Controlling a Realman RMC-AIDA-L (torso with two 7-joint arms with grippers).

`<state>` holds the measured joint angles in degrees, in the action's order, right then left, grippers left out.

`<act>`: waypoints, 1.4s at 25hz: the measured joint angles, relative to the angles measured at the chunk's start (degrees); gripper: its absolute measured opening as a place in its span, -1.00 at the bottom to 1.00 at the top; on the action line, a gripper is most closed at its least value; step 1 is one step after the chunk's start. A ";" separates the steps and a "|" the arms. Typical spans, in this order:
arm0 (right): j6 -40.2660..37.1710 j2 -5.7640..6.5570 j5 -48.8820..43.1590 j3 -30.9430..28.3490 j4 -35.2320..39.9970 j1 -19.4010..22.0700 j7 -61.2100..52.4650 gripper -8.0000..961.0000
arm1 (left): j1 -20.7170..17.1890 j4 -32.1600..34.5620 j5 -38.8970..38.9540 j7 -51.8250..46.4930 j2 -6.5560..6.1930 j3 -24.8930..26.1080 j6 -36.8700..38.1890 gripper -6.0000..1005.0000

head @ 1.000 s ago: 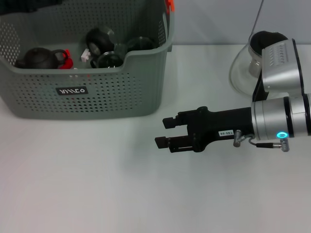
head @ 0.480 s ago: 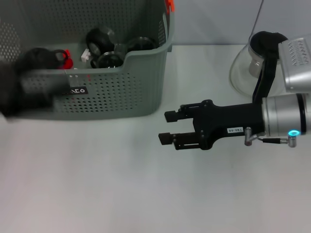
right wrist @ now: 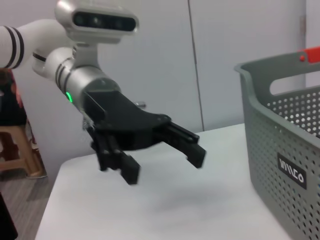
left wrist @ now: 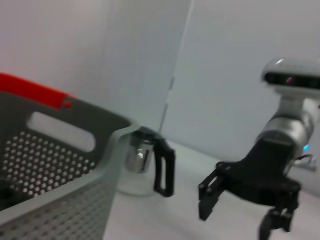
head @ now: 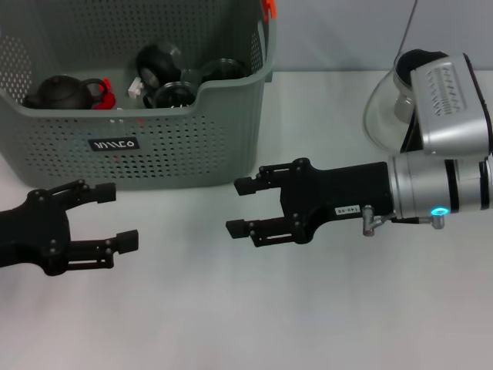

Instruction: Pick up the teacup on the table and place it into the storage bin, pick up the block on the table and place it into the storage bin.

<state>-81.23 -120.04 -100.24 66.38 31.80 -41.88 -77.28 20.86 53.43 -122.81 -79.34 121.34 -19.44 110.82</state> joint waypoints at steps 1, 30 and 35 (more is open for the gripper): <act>-0.17 0.00 0.04 -0.02 0.01 -0.17 -0.04 0.42 | 0.00 0.01 -0.10 0.27 0.02 0.01 -0.45 0.90; -1.28 0.45 -3.13 0.42 4.33 -0.61 -0.15 0.97 | 3.05 0.07 -6.48 2.05 -0.71 -1.39 -3.83 0.89; -1.10 0.46 -3.14 0.34 4.50 -0.42 -0.16 0.96 | 3.20 0.02 -6.48 2.02 -0.77 -1.63 -4.06 0.89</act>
<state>-82.33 -119.58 -103.37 66.71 36.30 -42.30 -77.44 24.06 53.45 -129.29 -77.31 120.57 -21.07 106.77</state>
